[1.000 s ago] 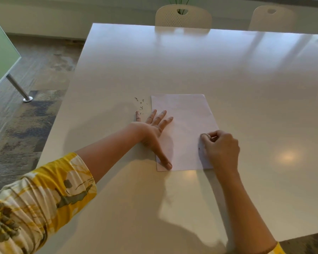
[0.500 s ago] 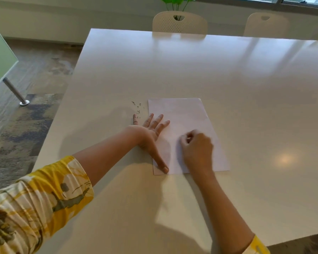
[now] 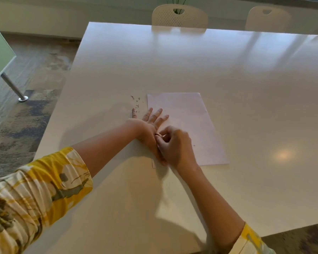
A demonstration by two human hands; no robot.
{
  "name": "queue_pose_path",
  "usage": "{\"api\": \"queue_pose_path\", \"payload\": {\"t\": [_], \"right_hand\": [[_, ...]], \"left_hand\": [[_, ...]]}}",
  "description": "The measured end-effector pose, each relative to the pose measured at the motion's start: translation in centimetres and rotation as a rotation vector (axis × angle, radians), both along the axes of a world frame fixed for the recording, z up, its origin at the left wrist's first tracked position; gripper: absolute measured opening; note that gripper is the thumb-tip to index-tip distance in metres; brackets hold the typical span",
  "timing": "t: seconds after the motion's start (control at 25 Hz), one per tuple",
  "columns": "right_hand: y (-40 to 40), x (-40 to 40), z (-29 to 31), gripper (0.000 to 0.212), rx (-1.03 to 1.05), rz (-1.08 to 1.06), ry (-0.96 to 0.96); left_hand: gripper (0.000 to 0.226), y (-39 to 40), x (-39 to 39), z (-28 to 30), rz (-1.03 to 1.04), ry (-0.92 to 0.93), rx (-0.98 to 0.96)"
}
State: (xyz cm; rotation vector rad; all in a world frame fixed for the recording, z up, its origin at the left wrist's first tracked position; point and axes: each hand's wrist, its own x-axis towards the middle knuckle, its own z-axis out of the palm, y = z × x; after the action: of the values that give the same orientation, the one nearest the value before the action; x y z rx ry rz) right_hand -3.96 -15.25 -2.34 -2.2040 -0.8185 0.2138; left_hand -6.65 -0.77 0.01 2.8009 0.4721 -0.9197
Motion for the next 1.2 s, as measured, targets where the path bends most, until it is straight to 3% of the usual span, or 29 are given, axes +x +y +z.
{"api": "queue_pose_path", "payload": {"t": [0.08,0.24,0.44,0.68,0.88,1.08,1.12,1.2], "right_hand": [[-1.0,1.9,0.4,0.013,0.009,-0.073,0.021],[-5.6,6.6,1.6,0.018,-0.092,-0.464,-0.097],[-1.4,-0.8,0.1,0.012,-0.009,-0.099,-0.08],[-7.0,4.4,1.0,0.018,-0.082,-0.513,-0.073],[-2.9,-2.9,-0.5,0.012,0.026,-0.128,-0.059],[-8.4,3.7,0.8,0.015,-0.023,-0.535,-0.096],[-7.8,3.4,0.8,0.015,-0.042,-0.529,-0.122],[-5.0,0.4,0.4,0.012,-0.01,-0.321,-0.124]], "left_hand": [[0.17,0.2,0.1,-0.1,0.01,-0.003,-0.012],[0.173,0.3,-0.2,-0.2,0.031,-0.007,-0.02],[0.175,-0.2,0.1,0.4,0.025,0.014,0.02],[0.172,-0.4,0.0,0.5,0.049,0.022,0.022],[0.17,-0.4,0.2,0.5,0.037,0.026,0.035],[0.175,-0.5,0.0,0.7,0.048,0.034,0.004],[0.175,-0.4,0.0,0.8,0.046,0.038,0.007],[0.175,-0.6,0.1,1.0,0.042,0.05,0.021]]}}
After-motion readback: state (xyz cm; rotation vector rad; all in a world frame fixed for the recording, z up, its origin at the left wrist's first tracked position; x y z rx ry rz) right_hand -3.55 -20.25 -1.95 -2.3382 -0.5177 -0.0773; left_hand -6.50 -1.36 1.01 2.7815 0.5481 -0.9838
